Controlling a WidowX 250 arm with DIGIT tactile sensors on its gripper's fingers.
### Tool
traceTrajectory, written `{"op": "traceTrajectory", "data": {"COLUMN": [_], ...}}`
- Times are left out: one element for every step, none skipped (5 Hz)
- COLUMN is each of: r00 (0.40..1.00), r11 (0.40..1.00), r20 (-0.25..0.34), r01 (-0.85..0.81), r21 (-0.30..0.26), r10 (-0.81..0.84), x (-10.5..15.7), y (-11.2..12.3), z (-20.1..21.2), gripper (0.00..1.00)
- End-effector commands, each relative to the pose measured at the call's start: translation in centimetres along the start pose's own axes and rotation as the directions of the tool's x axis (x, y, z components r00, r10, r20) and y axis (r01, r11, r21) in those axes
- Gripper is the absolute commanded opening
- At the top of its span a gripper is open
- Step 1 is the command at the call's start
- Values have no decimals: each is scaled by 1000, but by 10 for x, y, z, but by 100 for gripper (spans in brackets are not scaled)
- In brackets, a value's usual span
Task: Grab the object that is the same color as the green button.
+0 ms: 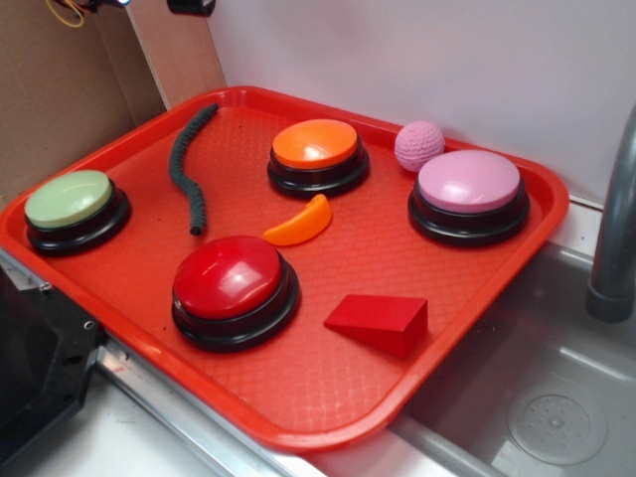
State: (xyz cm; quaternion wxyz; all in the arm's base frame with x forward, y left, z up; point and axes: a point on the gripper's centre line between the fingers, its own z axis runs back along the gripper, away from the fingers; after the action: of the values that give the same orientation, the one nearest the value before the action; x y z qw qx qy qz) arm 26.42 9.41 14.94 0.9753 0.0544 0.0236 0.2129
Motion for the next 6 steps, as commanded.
{"op": "traceTrajectory", "data": {"r00": [999, 994, 990, 992, 995, 995], "r11": [999, 989, 987, 986, 987, 983], "r20": [44, 4, -21, -40, -42, -79], "r01": [-4, -111, -139, -124, -95, -79], "r21": [-48, -94, -79, -112, -133, -164], "r10": [7, 112, 138, 120, 90, 67], "x": [1, 8, 11, 11, 13, 15], "y": [-3, -12, -15, -16, -21, -17], "z": [-3, -26, -42, -69, -86, -103], "gripper": [100, 100, 100, 100, 100, 100]}}
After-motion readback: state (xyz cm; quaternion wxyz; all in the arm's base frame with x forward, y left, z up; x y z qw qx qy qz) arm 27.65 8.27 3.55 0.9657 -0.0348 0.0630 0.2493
